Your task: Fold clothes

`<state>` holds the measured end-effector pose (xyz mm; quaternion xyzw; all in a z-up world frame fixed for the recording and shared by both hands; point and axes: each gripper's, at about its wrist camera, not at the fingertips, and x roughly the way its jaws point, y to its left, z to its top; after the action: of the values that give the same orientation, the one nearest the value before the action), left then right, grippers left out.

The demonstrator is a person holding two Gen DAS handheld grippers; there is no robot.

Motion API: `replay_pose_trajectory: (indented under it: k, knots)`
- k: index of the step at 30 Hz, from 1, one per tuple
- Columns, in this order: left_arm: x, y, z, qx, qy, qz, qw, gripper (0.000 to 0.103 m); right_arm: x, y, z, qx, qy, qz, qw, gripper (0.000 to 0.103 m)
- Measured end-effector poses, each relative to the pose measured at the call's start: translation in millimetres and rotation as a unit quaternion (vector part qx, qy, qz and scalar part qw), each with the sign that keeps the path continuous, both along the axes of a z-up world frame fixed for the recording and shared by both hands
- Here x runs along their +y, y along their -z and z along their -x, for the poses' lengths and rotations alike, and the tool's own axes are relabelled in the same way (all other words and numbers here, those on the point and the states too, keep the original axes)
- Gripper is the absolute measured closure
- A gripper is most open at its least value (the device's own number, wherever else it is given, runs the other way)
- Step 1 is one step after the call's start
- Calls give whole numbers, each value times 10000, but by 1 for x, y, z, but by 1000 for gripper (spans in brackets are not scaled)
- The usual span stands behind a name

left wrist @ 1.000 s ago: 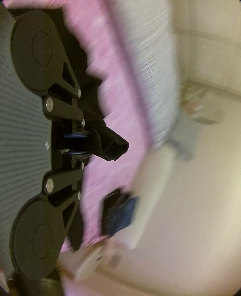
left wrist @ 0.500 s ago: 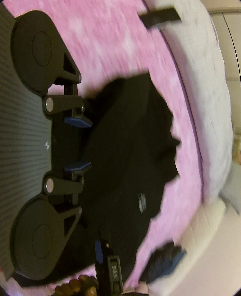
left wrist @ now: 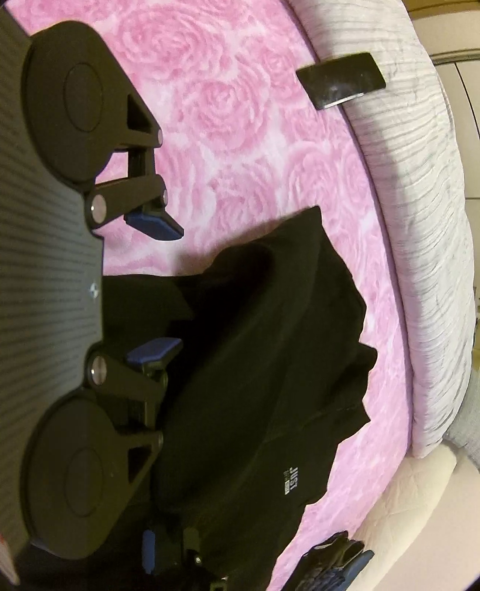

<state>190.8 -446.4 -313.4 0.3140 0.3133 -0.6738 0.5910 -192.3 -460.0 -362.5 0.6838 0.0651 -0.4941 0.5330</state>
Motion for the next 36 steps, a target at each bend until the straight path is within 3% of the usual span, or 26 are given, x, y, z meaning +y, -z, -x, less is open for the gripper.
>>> replay_pose_trajectory:
  k: [2,4,5,6,7,8,10,14,16,19,20,24,27,30,31,33,35,36]
  knots:
    - [-3,3,4,-193,163,42,9997,46,-2,8,-6,35,-23,16,10000,27]
    - [-5,4,11,-583,428,149,9973,30,-11,15,-7,-4,106,97,9999,27]
    - [-6,4,16,-805,597,210,9947,29,-16,16,-7,-47,187,131,9997,29]
    - [-8,6,20,-987,768,246,9918,29,-23,15,-7,-23,258,135,9996,49]
    - [-10,9,24,-1121,901,267,9892,28,-30,12,-5,38,312,140,9994,82]
    - [-13,13,27,-1227,971,287,9873,28,-37,6,-2,91,349,133,9993,91]
    - [-22,20,32,-1277,931,296,9870,28,-51,-8,4,115,362,234,9990,92]
    - [-48,30,34,-1146,395,324,9921,28,-82,-79,12,245,163,1287,9912,93]
    - [-59,36,32,-1342,81,267,9906,27,-90,-115,18,390,153,1869,9815,93]
    - [-70,43,20,-1562,-321,76,9872,27,-94,-148,25,1128,76,2517,9612,93]
    - [-71,44,15,-1610,-410,23,9861,27,-95,-149,27,1361,11,2564,9569,93]
    - [-67,46,1,-1694,-390,-89,9847,26,-99,-104,41,1429,-107,1727,9745,93]
    - [-68,50,-7,-1708,-375,-159,9845,26,-95,-72,39,1665,-422,1285,9767,93]
    - [-67,45,-6,-1523,-268,-17,9880,26,-100,-62,37,1744,-527,1255,9752,93]
    - [-66,41,-4,-1446,-189,78,9893,26,-101,-69,35,1753,-530,1360,9736,93]
    - [-62,35,4,-1255,10,274,9917,26,-98,-92,40,2108,-426,1825,9594,94]
    - [-60,37,18,-1307,202,302,9908,26,-92,-112,50,2514,-122,2281,9405,95]
    - [-61,40,25,-1397,259,268,9895,26,-92,-114,56,2615,-15,2286,9377,95]
